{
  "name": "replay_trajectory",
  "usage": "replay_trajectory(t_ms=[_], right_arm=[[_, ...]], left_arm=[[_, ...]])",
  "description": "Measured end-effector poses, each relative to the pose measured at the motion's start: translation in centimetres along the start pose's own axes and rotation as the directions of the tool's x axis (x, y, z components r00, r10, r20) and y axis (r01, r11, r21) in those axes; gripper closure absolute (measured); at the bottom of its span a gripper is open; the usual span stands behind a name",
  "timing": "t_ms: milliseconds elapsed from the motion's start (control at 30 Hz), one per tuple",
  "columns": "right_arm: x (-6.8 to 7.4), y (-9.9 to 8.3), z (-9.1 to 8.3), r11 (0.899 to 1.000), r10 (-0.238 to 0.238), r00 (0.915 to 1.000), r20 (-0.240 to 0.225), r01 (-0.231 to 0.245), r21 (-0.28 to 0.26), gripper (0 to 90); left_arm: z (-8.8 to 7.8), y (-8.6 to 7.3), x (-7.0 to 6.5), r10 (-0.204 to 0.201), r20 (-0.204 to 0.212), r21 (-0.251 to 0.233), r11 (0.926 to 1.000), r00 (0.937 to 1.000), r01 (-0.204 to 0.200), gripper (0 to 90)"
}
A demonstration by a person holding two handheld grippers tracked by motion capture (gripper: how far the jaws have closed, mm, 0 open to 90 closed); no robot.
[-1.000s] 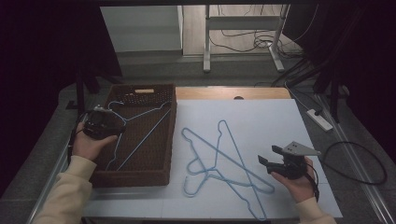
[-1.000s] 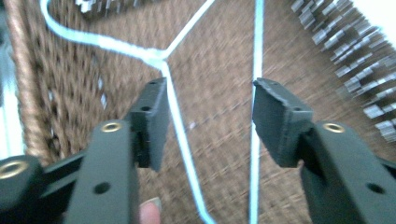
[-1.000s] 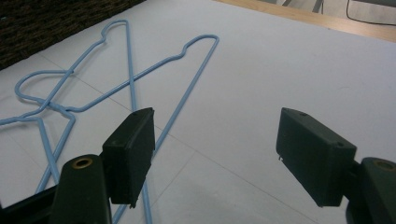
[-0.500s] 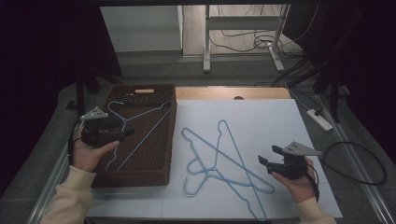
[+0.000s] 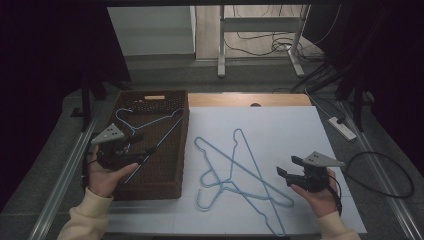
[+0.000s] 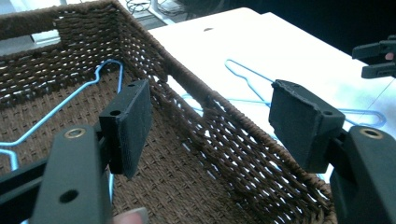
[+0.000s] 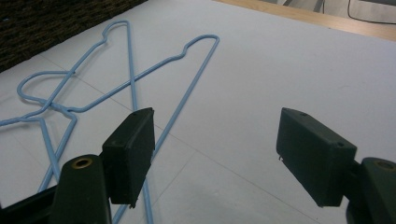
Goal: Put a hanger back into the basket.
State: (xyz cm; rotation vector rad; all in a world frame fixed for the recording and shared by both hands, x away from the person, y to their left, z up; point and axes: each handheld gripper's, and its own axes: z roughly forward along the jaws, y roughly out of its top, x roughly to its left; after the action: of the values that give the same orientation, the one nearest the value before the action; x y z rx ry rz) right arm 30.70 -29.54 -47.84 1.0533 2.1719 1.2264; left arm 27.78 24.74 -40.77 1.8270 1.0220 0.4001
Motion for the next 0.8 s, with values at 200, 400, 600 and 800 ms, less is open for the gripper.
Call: replay_trajectory(t_ms=[200,400,600,800], right_arm=[[0.1,0.0,0.0,1.000,-0.006,1.0000,0.000,0.006,0.001,28.3],[0.1,0.0,-0.2,1.000,-0.002,1.0000,0.000,0.002,-0.003,28.3],[0.2,0.1,-0.3,1.000,-0.001,1.0000,-0.005,0.001,-0.013,28.3],[0.2,0.1,-0.3,1.000,0.000,0.9999,-0.011,0.000,-0.018,28.3]], left_arm=[[0.5,-0.7,-1.1,0.008,0.017,-0.005,1.0000,0.9998,-0.007,30.5],[1.2,-1.4,-1.9,0.033,0.017,0.000,0.9995,0.9993,-0.033,30.6],[1.7,-1.7,-2.6,0.058,0.025,-0.001,0.9983,0.9980,-0.058,30.4],[1.6,-1.8,-3.0,0.069,0.028,-0.002,0.9976,0.9972,-0.069,30.4]])
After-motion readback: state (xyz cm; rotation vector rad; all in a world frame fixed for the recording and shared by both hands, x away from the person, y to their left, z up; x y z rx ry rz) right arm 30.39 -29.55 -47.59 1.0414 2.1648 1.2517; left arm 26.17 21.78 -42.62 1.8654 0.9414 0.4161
